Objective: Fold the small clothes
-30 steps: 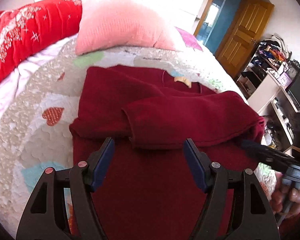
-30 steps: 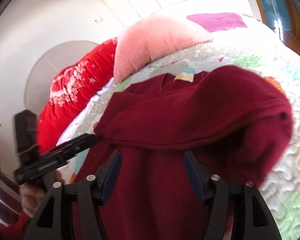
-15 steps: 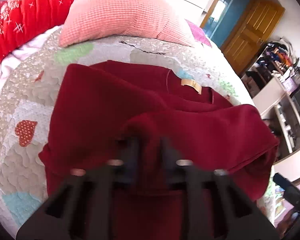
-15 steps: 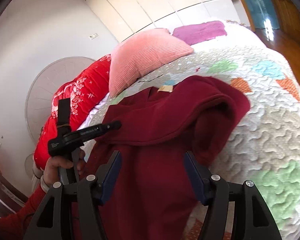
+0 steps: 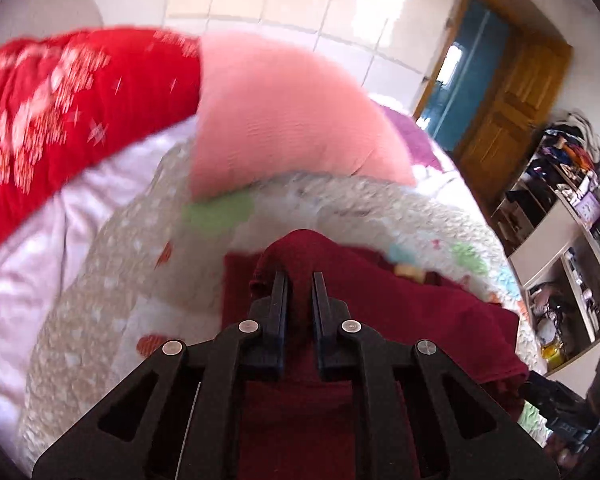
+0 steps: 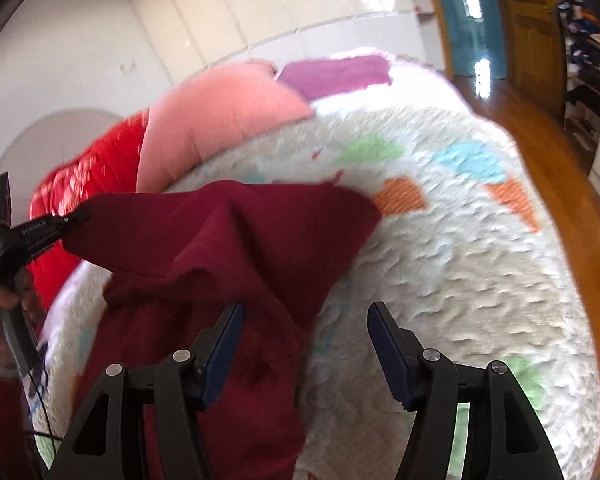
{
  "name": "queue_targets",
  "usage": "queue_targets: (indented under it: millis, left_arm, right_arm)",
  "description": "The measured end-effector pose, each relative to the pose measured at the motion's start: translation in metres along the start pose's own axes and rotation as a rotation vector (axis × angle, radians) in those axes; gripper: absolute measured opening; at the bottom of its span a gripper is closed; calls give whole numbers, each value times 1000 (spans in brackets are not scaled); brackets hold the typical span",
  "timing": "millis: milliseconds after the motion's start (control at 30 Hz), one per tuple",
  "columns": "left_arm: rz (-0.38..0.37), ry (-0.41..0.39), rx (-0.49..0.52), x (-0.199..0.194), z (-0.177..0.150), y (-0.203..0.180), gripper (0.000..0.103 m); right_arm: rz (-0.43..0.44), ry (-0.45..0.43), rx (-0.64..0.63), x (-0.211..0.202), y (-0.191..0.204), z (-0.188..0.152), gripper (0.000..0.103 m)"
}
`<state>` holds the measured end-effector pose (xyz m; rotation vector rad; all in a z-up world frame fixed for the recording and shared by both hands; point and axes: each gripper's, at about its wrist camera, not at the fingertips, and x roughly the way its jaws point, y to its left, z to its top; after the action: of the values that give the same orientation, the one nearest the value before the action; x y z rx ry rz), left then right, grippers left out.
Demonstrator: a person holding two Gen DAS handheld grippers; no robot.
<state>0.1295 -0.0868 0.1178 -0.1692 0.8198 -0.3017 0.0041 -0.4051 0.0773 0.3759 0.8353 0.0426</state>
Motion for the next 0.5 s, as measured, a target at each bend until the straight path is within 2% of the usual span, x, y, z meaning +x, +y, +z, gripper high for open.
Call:
queue_targets:
  millis: [100,167,200,233,267,300,333,433,467,500]
  left_arm:
    - [22,42,-1,12,-19,6,9]
    - [33,48,9,16,-23,5,9]
    - [42,48,12,18,-25,5,9]
    - [48,48,13,19,-25,4,9]
    - [52,50,12,21,-25,5,9]
    - [55,59,4,25,-25,8,9]
    - [52,67,-3,27,-26,10,9]
    - [38,103,-1,36,-34,10,9]
    - [55,112,13,39,-37,9,9]
    - [81,118,35,44,-42,6,9]
  right_arm:
    - [51,51,4,22,3,-2,62]
    - [47,58,-6,29,6,-4,62]
    - [46,61,-10,30,7,-5,58]
    - [39,51,-42,29,9,-6,36]
    - [0,37,-76,28,12,-7,23]
    - [-113,1,-135,24,15,-7,15]
    - [-182,-44,-157,15,13,-6,15]
    - [-227,-90,-130,-2,2,-4,15]
    - [-227,-62,-149,-1,2,-6,15]
    - [-185,15,-180,6,3,-13,15]
